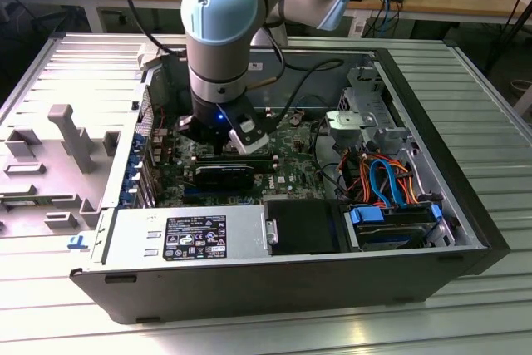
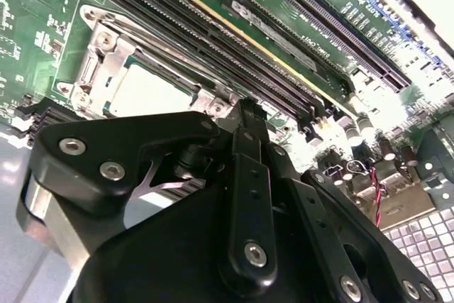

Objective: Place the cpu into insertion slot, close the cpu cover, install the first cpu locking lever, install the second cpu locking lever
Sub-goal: 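Install the second cpu locking lever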

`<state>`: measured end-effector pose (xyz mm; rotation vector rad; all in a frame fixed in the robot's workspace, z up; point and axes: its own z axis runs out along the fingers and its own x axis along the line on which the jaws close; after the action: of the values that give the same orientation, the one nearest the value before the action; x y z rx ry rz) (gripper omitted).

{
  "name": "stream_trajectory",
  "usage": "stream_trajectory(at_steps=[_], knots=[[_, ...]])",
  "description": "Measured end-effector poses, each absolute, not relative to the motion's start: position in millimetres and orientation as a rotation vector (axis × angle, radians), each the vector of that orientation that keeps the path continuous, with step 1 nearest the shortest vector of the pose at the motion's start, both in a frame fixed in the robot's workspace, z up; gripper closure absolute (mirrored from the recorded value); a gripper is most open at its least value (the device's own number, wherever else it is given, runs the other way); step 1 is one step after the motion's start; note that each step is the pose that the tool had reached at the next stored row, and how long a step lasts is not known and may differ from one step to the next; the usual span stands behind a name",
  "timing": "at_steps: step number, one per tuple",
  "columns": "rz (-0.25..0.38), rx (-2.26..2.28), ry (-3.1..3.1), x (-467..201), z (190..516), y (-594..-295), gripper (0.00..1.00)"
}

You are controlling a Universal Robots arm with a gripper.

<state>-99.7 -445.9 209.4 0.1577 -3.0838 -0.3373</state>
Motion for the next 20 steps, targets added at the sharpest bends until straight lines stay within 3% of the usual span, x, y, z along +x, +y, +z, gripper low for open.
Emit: stream_trajectory(at_steps=[7,10,13,20], knots=[[-0.315,0.154,-3.072,-84,209,-433,0.89],[-0.267,0.152,-3.073,-80,209,-422,0.89],[-0.170,0.149,-3.075,-73,209,-406,0.89],[-0.074,0.145,-3.067,-58,209,-390,0.89]])
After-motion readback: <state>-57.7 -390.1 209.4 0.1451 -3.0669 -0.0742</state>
